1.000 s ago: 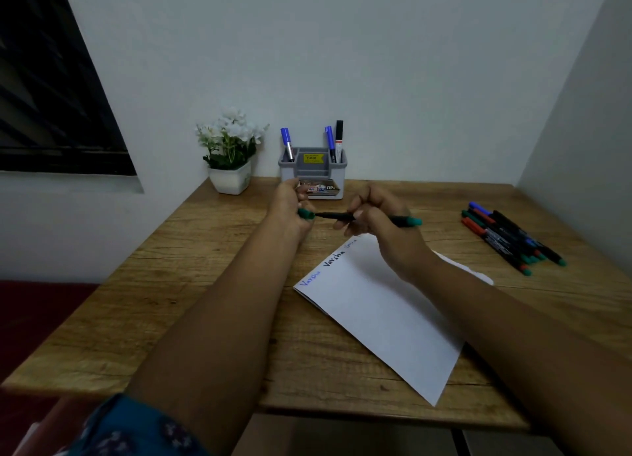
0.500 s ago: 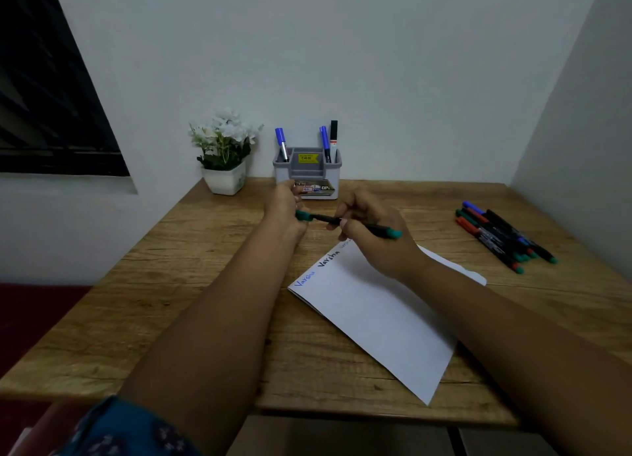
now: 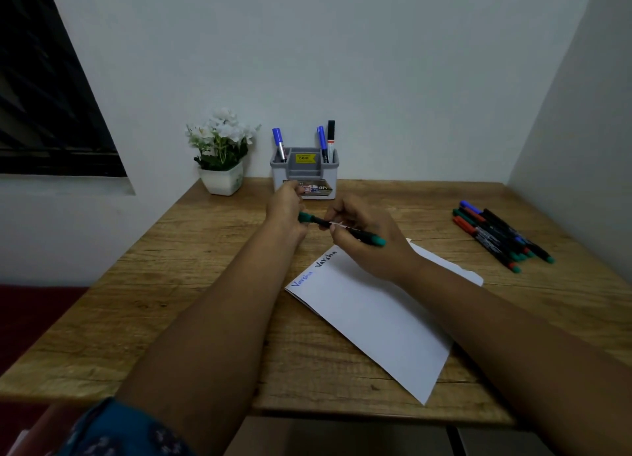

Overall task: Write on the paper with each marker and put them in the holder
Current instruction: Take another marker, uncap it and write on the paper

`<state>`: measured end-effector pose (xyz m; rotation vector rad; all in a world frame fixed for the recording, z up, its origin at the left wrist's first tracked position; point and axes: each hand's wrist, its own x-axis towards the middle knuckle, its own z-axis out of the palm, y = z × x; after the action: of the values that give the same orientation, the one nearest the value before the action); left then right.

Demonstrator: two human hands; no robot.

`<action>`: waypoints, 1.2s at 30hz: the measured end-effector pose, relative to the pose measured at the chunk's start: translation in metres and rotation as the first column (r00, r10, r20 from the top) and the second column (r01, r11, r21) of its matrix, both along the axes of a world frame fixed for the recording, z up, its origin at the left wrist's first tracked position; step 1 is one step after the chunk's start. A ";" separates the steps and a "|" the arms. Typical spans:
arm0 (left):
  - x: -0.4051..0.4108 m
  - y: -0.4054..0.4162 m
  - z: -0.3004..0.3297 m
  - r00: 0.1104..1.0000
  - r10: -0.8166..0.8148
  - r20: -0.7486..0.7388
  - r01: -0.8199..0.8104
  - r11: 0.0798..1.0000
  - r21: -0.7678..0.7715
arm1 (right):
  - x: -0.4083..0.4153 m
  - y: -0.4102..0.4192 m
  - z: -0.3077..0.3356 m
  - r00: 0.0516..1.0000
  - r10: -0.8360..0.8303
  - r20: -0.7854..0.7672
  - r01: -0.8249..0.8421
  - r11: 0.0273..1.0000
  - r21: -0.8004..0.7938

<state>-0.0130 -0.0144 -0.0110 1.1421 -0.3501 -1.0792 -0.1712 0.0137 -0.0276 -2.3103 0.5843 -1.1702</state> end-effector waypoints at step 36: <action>-0.041 0.016 0.006 0.922 -0.180 0.343 0.282 0.918 -0.277 | -0.010 -0.027 -0.013 0.954 -0.200 0.223 0.228 0.968 -0.108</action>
<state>-0.0537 0.0015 -0.0047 0.9883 -0.9016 -1.0003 -0.1810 -0.0129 -0.0409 -2.2325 0.7111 -1.5776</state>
